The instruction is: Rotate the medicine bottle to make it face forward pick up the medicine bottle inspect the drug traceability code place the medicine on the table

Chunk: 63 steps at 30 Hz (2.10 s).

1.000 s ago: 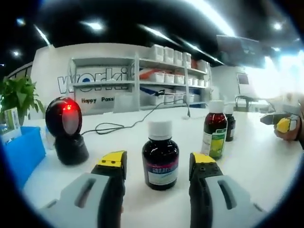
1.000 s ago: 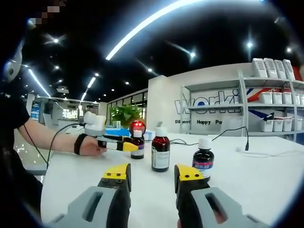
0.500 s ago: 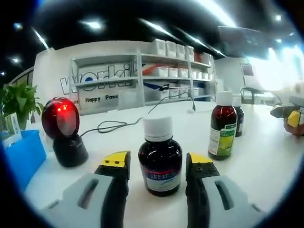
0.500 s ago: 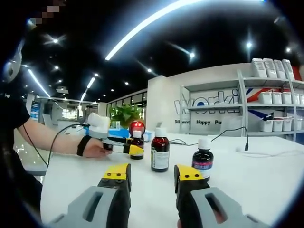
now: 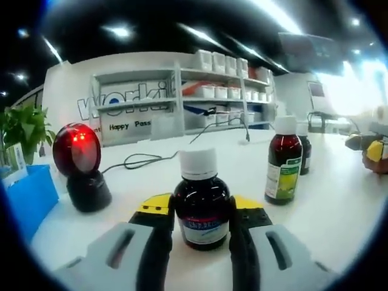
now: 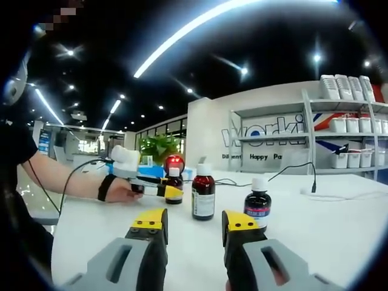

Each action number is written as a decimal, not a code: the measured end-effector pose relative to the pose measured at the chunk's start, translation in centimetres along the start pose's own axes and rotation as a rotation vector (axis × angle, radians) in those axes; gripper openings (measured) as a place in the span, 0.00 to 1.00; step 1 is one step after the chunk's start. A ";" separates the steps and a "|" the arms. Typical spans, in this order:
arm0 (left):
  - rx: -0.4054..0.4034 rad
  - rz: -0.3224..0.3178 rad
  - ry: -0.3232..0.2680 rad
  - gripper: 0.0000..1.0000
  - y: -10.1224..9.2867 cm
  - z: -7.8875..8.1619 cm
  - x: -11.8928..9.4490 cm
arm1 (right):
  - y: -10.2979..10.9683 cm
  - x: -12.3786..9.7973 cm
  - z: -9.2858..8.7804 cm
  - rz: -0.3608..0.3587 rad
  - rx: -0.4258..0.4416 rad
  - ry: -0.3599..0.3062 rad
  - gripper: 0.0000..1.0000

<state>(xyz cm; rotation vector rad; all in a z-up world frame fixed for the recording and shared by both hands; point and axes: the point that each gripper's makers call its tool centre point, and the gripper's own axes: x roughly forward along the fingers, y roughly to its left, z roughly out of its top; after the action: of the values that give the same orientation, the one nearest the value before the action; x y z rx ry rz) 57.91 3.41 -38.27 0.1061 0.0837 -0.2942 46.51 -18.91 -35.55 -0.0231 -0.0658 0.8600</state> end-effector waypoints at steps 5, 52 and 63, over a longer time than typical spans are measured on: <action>-0.013 -0.020 -0.014 0.25 -0.1 0.1 -0.2 | 0.0 0.0 0.0 -0.001 0.001 -0.001 0.30; -0.027 -0.164 -0.003 0.24 -2.7 -0.4 -1.1 | -0.2 0.1 -0.1 -0.006 -0.004 0.002 0.29; -0.065 -0.297 -0.068 0.24 -6.3 2.4 -4.8 | -0.4 0.0 0.1 -0.013 0.005 -0.007 0.28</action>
<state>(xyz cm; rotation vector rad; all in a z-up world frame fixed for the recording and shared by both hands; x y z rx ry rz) 51.65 -1.47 -36.04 0.0181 0.0413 -0.5904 46.79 -19.12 -35.42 -0.0155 -0.0703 0.8477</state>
